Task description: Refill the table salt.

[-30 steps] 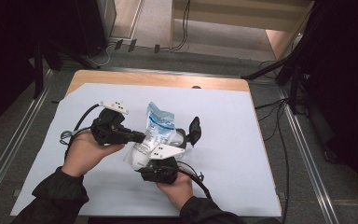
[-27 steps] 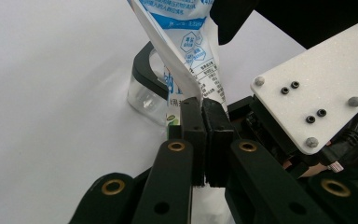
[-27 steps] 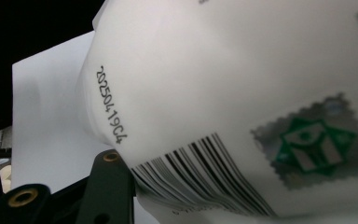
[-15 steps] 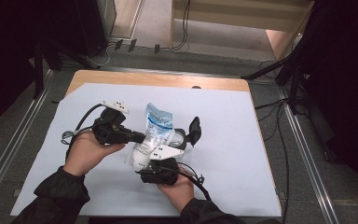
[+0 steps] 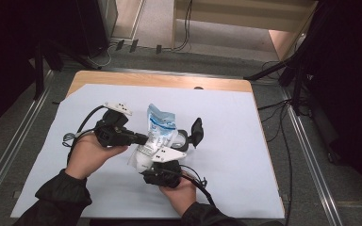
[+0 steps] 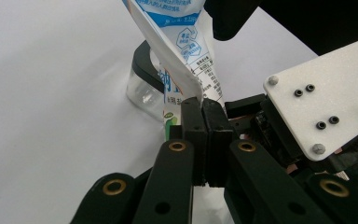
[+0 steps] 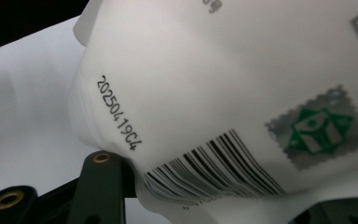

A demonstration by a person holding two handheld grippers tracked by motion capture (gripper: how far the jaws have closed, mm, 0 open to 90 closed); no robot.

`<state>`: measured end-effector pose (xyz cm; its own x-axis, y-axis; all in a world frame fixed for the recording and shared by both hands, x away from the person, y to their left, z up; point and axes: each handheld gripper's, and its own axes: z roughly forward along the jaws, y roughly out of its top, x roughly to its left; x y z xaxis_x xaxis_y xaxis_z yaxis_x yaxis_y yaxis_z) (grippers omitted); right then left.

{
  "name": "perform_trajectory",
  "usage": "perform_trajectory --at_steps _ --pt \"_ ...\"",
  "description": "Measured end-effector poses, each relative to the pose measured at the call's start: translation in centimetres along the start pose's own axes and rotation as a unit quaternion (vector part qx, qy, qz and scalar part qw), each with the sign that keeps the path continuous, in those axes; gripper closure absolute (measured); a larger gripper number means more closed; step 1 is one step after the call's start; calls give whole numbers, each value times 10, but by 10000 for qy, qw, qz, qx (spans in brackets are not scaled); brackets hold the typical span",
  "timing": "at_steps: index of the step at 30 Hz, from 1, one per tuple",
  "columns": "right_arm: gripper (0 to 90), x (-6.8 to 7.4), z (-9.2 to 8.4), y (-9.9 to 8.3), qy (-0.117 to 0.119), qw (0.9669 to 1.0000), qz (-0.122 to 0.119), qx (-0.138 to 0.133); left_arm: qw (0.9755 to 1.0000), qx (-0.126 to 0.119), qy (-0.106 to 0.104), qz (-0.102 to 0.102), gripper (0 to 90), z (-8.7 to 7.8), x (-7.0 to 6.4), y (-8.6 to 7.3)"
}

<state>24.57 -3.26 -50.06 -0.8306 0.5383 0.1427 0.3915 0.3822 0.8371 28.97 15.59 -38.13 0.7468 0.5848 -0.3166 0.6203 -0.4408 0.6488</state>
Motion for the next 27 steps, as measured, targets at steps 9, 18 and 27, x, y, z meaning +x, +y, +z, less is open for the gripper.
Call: perform_trajectory --at_steps 9,18,27 --pt "429 3 -3 -2 -49 9995 -161 -262 9999 -69 -60 -50 900 -8 8 -2" --pt "366 4 -3 -3 -216 9992 -239 -244 9999 -32 -86 -66 900 -4 4 -2" --pt "485 1 -4 -1 17 9998 -50 -168 9999 -108 -111 -32 900 -1 0 -1"
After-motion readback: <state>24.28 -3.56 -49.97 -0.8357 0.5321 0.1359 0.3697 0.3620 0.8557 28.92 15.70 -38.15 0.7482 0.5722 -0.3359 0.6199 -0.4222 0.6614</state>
